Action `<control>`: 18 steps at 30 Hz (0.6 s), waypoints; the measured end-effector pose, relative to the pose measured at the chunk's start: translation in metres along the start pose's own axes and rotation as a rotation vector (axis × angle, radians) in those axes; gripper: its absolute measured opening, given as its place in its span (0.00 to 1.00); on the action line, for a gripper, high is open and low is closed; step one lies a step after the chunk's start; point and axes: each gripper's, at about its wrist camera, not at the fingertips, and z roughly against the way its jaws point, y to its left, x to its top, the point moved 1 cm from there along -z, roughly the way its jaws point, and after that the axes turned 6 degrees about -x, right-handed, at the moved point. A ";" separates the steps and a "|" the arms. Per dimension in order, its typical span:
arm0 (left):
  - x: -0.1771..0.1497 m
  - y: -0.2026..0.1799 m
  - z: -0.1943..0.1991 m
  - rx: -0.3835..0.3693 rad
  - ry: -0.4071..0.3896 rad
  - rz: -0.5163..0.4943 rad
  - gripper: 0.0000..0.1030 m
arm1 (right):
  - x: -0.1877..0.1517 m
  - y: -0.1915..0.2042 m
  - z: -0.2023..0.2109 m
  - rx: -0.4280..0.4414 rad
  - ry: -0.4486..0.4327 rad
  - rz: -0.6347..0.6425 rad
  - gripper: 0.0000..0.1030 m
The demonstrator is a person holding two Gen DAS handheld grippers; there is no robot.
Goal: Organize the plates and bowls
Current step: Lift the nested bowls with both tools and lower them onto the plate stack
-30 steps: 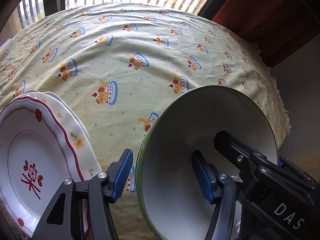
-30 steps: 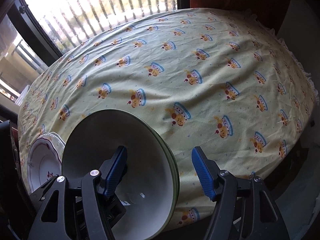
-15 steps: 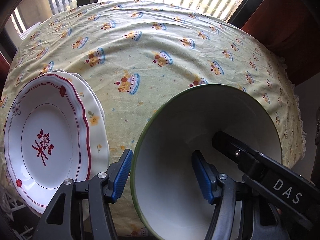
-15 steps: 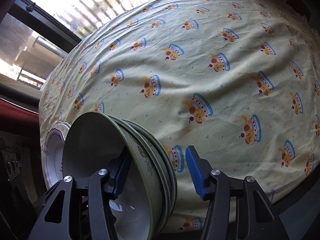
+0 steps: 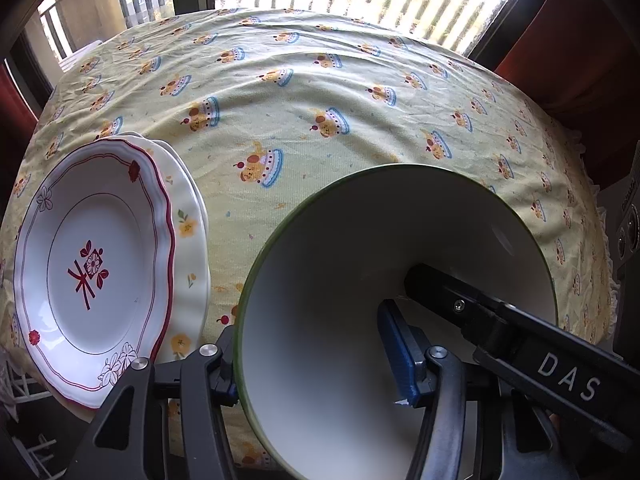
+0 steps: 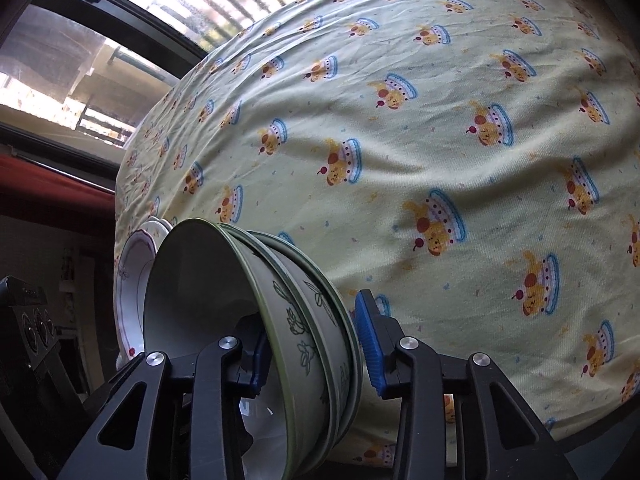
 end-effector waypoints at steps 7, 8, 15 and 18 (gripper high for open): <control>-0.004 -0.003 0.002 -0.005 -0.024 -0.033 0.55 | -0.004 0.002 0.004 -0.048 -0.010 0.013 0.37; -0.005 -0.003 0.003 -0.006 -0.026 -0.037 0.55 | -0.005 0.004 0.005 -0.066 -0.013 0.021 0.37; -0.010 -0.009 0.002 -0.016 -0.030 -0.050 0.55 | -0.009 0.009 0.009 -0.153 -0.029 0.049 0.38; -0.012 -0.012 0.003 -0.016 -0.022 -0.051 0.55 | -0.012 0.008 0.010 -0.174 -0.025 0.056 0.40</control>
